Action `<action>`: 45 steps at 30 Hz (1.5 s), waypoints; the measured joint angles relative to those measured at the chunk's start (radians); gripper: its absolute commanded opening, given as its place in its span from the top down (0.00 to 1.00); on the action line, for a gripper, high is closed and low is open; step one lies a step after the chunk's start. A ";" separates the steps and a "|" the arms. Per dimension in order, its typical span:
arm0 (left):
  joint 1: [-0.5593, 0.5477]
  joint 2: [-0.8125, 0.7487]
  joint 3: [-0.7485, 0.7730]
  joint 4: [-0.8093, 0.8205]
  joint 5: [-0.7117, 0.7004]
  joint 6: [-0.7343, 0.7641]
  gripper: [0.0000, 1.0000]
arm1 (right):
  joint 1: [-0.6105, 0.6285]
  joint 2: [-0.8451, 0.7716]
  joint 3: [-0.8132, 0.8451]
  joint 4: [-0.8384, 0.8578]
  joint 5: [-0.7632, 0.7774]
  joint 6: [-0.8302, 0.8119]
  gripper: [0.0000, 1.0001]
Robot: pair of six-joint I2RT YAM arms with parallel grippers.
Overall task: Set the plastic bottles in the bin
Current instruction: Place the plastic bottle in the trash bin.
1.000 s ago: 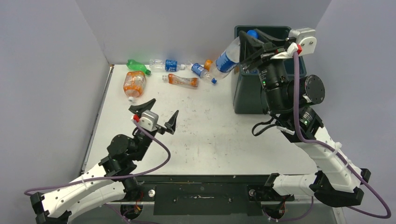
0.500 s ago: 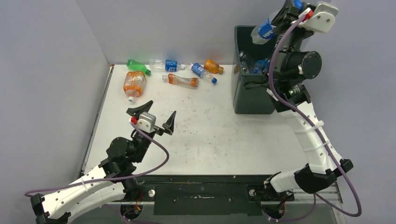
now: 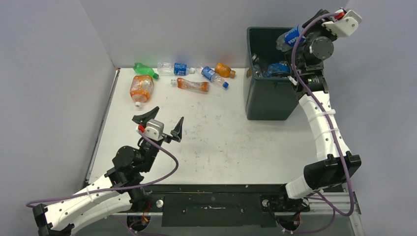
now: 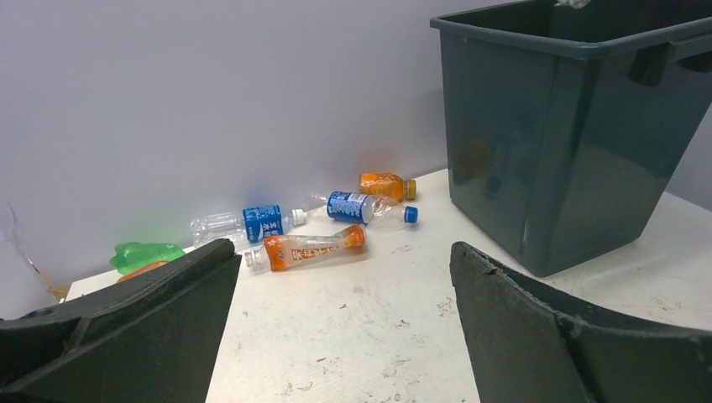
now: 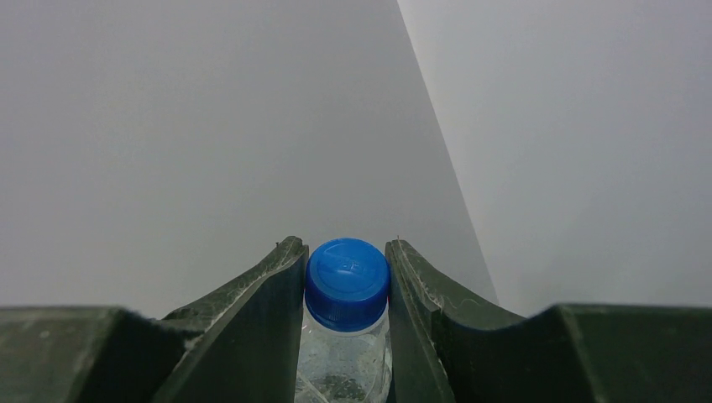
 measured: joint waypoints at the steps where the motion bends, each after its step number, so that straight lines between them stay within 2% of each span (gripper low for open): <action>1: 0.000 0.000 0.000 0.000 0.000 0.000 0.04 | -0.009 0.004 -0.015 -0.006 -0.005 0.024 0.95; 9: -0.006 0.008 0.000 0.006 0.000 0.002 0.04 | -0.068 0.006 -0.178 -0.016 -0.077 0.232 0.95; 13: -0.011 0.021 -0.002 0.013 -0.004 0.008 0.03 | -0.068 0.035 -0.193 0.012 -0.098 0.277 0.93; 17: -0.011 0.035 -0.006 0.034 -0.019 0.018 0.03 | -0.067 0.084 -0.190 0.034 -0.122 0.289 0.83; 21: -0.011 0.043 -0.013 0.047 -0.031 0.026 0.03 | -0.067 0.144 -0.171 0.032 -0.144 0.289 0.77; 27: -0.011 0.049 -0.021 0.055 -0.035 0.034 0.03 | -0.067 0.174 -0.170 0.020 -0.173 0.288 0.74; 35: -0.011 0.053 -0.022 0.059 -0.037 0.041 0.03 | -0.067 0.174 -0.148 0.012 -0.206 0.283 0.79; 45: -0.011 0.043 -0.029 0.082 -0.049 0.049 0.03 | -0.067 0.205 0.032 -0.188 -0.306 0.280 0.52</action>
